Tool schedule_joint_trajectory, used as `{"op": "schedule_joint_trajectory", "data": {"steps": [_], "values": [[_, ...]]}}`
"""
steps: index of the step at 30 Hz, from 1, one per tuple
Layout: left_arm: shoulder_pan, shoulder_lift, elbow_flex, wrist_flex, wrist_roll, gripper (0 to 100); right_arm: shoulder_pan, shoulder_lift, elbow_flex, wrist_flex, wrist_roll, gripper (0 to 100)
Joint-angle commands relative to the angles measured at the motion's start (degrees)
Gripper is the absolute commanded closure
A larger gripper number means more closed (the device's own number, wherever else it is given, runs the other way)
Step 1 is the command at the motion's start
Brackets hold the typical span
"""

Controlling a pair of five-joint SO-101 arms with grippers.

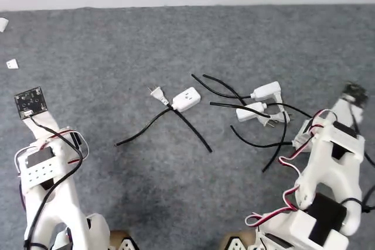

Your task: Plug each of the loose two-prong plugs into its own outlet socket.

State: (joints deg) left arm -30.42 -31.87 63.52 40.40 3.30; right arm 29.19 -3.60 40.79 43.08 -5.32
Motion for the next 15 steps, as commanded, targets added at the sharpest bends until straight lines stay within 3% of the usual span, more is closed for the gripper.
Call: {"op": "schedule_joint_trajectory", "data": {"steps": [1, 8, 12, 15], "values": [[0.35, -0.7, -0.4, 0.53, -0.62, 88, 1.63, 0.57, -0.7, 1.1, -8.09, 76.4], [0.35, -0.7, -0.4, 0.53, -2.29, 88, 0.31, 1.27, -2.9, -0.31, -8.62, 76.4], [0.26, -0.7, -0.31, 0.62, -2.37, 88, -0.84, 1.27, -4.13, -1.36, -13.98, 76.4], [0.18, -0.7, -0.31, 0.62, -2.46, 88, -1.01, 1.63, -3.69, -0.92, -13.8, 76.4]]}}
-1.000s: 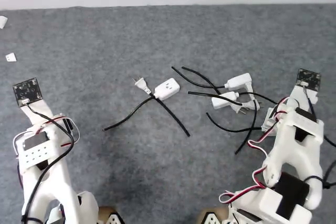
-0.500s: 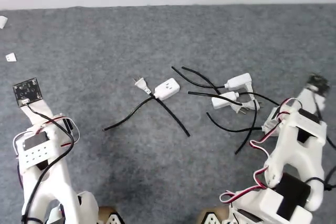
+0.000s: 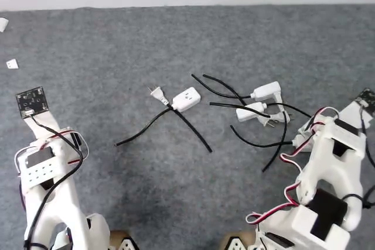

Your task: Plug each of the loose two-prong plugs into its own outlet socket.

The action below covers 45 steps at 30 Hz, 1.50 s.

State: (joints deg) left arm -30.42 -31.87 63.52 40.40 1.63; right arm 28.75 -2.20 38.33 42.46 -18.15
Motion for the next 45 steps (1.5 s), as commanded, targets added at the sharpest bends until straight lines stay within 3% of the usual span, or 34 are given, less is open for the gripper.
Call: {"op": "schedule_joint_trajectory", "data": {"steps": [1, 5, 20, 25, 31, 38, 45], "values": [[0.18, -0.7, -0.31, 0.62, -0.79, 88, -0.31, 0.92, -0.97, -0.31, -0.62, 76.5], [0.18, -0.7, -0.31, 0.62, -0.79, 88, -0.04, 4.79, -1.23, -0.48, 6.33, 76.7], [0.18, -0.7, -0.31, 0.62, -0.79, 88, -4.44, 5.85, -4.84, 0.04, 6.86, 76.7], [0.09, -0.7, -0.31, 0.7, -0.79, 88, -6.29, 5.85, -4.92, -0.13, 11.25, 76.7], [0.09, -0.7, -0.31, 0.7, -0.79, 88, -6.29, 5.85, -5.01, -6.2, 11.08, 77.0], [0.09, -0.7, -0.31, 0.7, -0.88, 88, -5.58, 5.14, -5.45, -6.29, 11.52, 98.5], [0.09, -0.7, -0.31, 0.7, -0.88, 88, -6.37, -0.04, -9.41, 4.0, 14.07, 99.1]]}}
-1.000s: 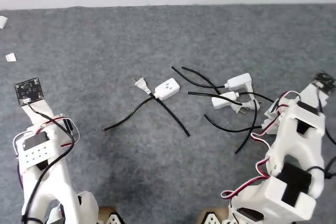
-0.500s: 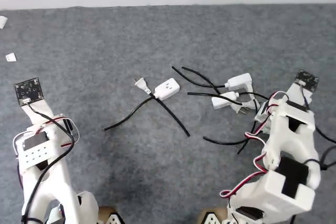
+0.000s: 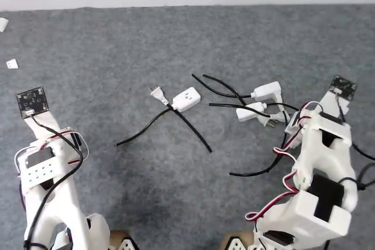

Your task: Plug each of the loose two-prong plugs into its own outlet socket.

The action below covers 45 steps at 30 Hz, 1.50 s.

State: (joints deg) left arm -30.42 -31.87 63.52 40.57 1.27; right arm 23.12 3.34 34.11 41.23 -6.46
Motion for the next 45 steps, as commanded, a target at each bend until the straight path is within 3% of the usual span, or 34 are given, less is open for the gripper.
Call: {"op": "schedule_joint_trajectory", "data": {"steps": [1, 7, 10, 13, 20, 24, 29, 34, 45], "values": [[0.09, -0.7, -0.31, 0.53, -0.53, 88, -1.45, -7.52, -6.42, 8.57, 3.43, 99.1], [0.09, -0.7, -0.4, 0.53, -0.53, 88, -7.43, -23.78, -13.45, 31.87, 11.69, 99.1], [0.09, -0.7, -0.4, 0.53, -0.53, 88, -14.37, -31.6, -15.3, 42.95, 14.24, 99.1], [0.0, -0.7, -0.4, 0.53, -0.53, 88, -22.46, -34.68, -13.8, 46.81, 14.07, 99.0], [0.0, -0.7, -0.4, 0.53, -0.53, 88, -35.65, -26.33, -4.66, 38.37, 9.49, 98.8], [0.0, -0.7, -0.4, 0.53, -0.53, 88, -39.52, -17.71, -2.2, 30.64, 6.33, 98.7], [0.0, -0.7, -0.4, 0.53, -0.53, 88, -40.48, -7.87, -1.67, 23.43, 7.12, 96.6], [0.0, -0.7, -0.4, 0.53, -0.53, 88, -40.57, -5.49, -2.37, 23.34, 9.58, 79.9], [0.0, -0.7, -0.4, 0.44, -0.53, 88, -38.64, -18.86, -1.41, 29.58, 8.97, 89.2]]}}
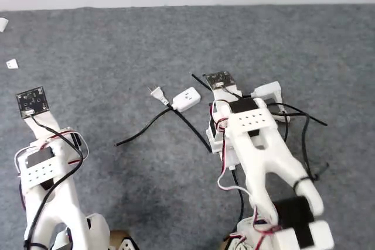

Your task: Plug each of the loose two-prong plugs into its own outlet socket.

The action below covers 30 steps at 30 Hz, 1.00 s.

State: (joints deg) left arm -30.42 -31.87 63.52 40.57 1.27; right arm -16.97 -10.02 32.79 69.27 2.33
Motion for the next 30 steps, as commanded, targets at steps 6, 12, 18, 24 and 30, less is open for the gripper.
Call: {"op": "schedule_joint_trajectory", "data": {"steps": [6, 12, 18, 24, 30], "values": [[0.0, -0.7, -0.4, 0.44, -0.53, 88, 10.77, -13.05, 5.8, -3.3, -4.75, 98.6], [0.0, -0.7, -0.4, 0.44, -0.53, 88, 14.55, -13.14, 12.66, -9.54, -4.4, 99.1], [0.0, -0.7, -0.4, 0.44, -0.53, 88, 9.98, -13.23, 13.63, -7.87, -4.66, 97.9], [0.0, -0.7, -0.31, 0.44, -0.53, 88, 7.16, -9.1, 14.42, -10.86, -4.48, 97.6], [0.0, -0.7, -0.31, 0.44, -0.53, 88, 1.8, -0.75, 13.27, -12.62, -4.4, 97.6]]}}
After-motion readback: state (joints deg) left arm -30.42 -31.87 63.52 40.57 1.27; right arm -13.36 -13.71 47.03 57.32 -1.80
